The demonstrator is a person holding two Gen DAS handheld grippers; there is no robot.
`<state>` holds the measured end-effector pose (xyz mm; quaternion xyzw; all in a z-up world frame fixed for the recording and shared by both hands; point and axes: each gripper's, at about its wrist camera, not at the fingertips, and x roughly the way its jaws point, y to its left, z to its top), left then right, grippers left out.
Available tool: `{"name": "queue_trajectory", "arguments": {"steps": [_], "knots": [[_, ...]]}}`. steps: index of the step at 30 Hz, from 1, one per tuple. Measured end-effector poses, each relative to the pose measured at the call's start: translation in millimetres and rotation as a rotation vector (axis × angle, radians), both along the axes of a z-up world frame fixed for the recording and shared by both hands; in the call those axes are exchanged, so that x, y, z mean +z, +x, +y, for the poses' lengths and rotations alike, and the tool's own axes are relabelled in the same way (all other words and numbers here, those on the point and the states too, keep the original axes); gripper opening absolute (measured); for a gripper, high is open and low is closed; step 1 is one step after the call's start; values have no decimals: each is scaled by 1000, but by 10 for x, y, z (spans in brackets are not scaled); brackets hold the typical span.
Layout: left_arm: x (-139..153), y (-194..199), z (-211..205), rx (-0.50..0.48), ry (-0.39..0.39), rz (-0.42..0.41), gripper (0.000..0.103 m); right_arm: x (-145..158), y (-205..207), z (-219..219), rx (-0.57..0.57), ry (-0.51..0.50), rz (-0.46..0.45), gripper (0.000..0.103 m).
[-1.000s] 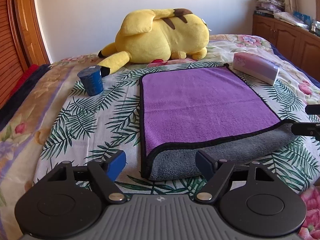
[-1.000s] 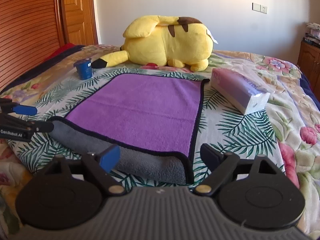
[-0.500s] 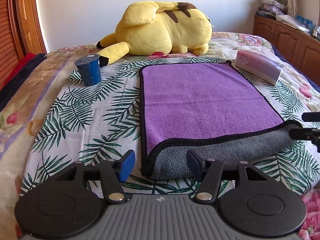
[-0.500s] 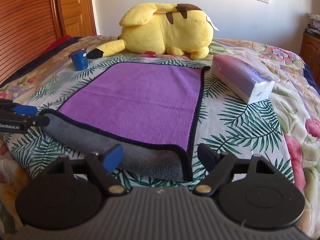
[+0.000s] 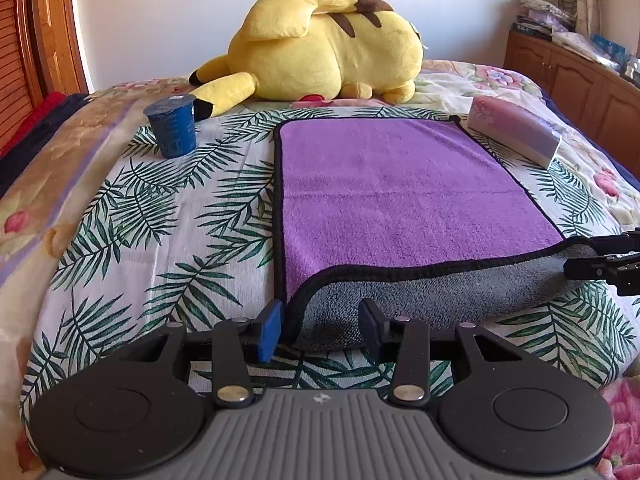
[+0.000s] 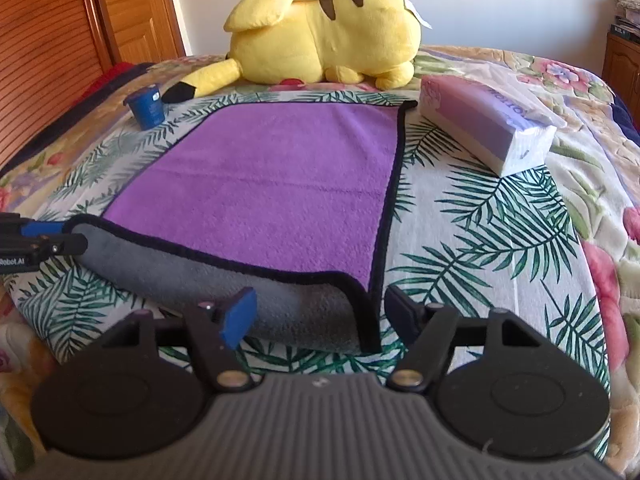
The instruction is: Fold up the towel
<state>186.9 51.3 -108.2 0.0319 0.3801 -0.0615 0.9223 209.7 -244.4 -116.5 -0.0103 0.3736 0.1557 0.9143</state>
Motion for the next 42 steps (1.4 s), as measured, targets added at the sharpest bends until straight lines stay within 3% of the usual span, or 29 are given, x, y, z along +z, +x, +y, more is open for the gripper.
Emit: {"name": "queue_trajectory", "arguments": {"steps": [3, 8, 15, 23, 42], "knots": [[-12, -4, -9, 4, 10, 1, 11, -15, 12, -4, 0, 5, 17, 66], [-34, -12, -16, 1, 19, 5, 8, -35, 34, -18, 8, 17, 44, 57], [-55, -22, -37, -12, 27, 8, 0, -21, 33, -16, 19, 11, 48, 34], [-29, -34, -55, -22, 9, 2, 0, -28, 33, 8, 45, -16, 46, 11], [161, -59, -55, -44, -52, -59, 0, 95, 36, -50, 39, 15, -35, 6]]}}
